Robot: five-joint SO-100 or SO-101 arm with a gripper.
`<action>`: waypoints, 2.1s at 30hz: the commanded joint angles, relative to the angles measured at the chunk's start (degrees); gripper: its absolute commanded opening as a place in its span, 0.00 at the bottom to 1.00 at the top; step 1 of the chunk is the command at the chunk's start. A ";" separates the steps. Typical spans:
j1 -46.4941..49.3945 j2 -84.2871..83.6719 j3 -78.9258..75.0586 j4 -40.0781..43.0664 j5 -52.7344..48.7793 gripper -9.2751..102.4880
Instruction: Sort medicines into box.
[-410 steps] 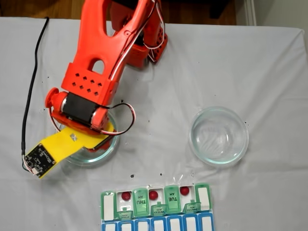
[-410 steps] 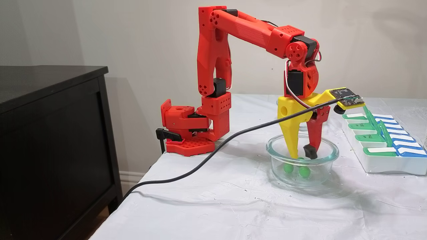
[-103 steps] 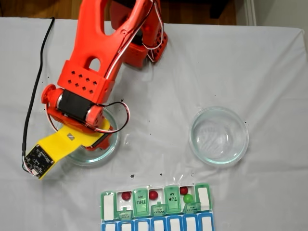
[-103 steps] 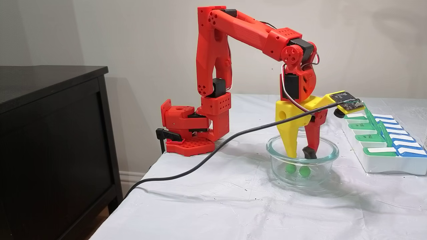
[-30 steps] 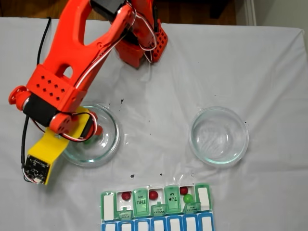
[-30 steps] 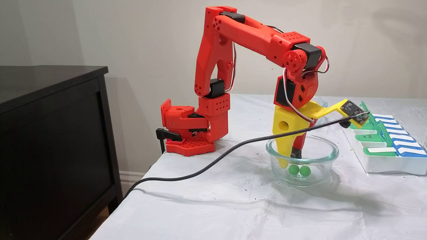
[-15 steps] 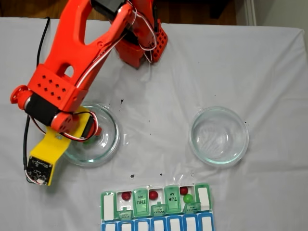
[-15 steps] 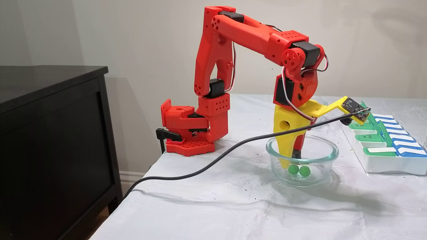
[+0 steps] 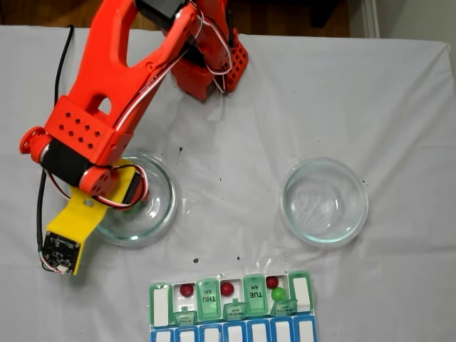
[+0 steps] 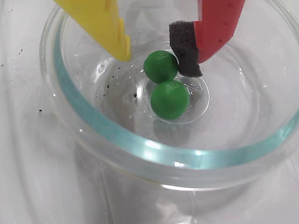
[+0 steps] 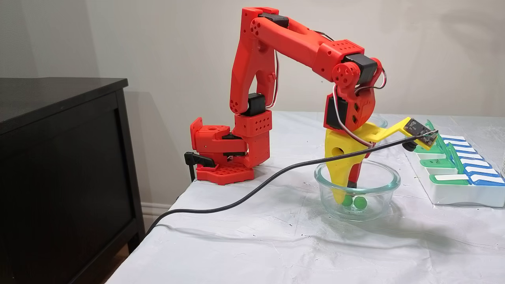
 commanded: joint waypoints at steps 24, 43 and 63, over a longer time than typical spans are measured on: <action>0.26 5.89 2.64 -3.96 0.88 0.21; -0.97 9.93 3.78 2.02 4.04 0.08; -24.26 34.45 4.83 -16.88 55.72 0.08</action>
